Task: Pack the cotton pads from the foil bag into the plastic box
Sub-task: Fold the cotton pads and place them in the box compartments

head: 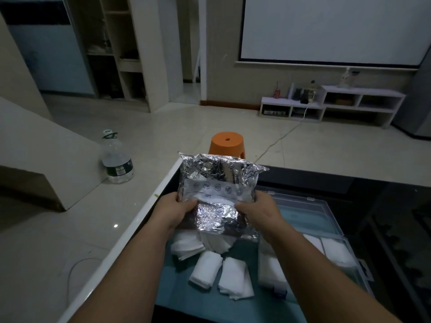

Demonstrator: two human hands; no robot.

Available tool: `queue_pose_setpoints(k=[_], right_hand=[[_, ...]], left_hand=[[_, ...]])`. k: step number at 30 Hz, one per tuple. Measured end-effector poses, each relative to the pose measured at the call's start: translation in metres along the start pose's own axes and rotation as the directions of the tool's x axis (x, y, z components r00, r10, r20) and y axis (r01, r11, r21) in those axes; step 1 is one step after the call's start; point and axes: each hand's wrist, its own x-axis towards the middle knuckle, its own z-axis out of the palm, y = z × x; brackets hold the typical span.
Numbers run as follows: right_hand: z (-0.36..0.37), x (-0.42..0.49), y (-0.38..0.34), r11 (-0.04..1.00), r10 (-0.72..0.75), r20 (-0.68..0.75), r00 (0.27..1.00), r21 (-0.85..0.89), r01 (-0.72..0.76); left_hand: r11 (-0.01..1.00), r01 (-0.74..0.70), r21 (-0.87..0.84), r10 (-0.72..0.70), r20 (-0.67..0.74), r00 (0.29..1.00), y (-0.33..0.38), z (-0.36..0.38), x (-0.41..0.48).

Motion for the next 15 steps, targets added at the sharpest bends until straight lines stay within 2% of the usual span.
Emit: queue_pose_setpoints(k=[4,10,15], right_hand=[[0.0023,0.0076,0.0045,1.0,-0.008,-0.077,0.997,-0.027,0.006],[-0.0006,0.0045,0.0053,0.984,0.014,-0.066,0.998,-0.176,-0.025],[-0.0059,0.006,0.0082,0.951,0.001,-0.128,0.992,-0.307,-0.04]], left_hand=[[0.995,0.088,0.055,-0.091,0.057,0.994,0.0014,-0.0043,0.0033],[0.991,0.071,0.11,-0.067,-0.044,0.997,-0.0049,-0.0057,0.0053],[0.99,0.066,0.122,-0.055,-0.095,0.994,-0.0071,-0.0039,0.0028]])
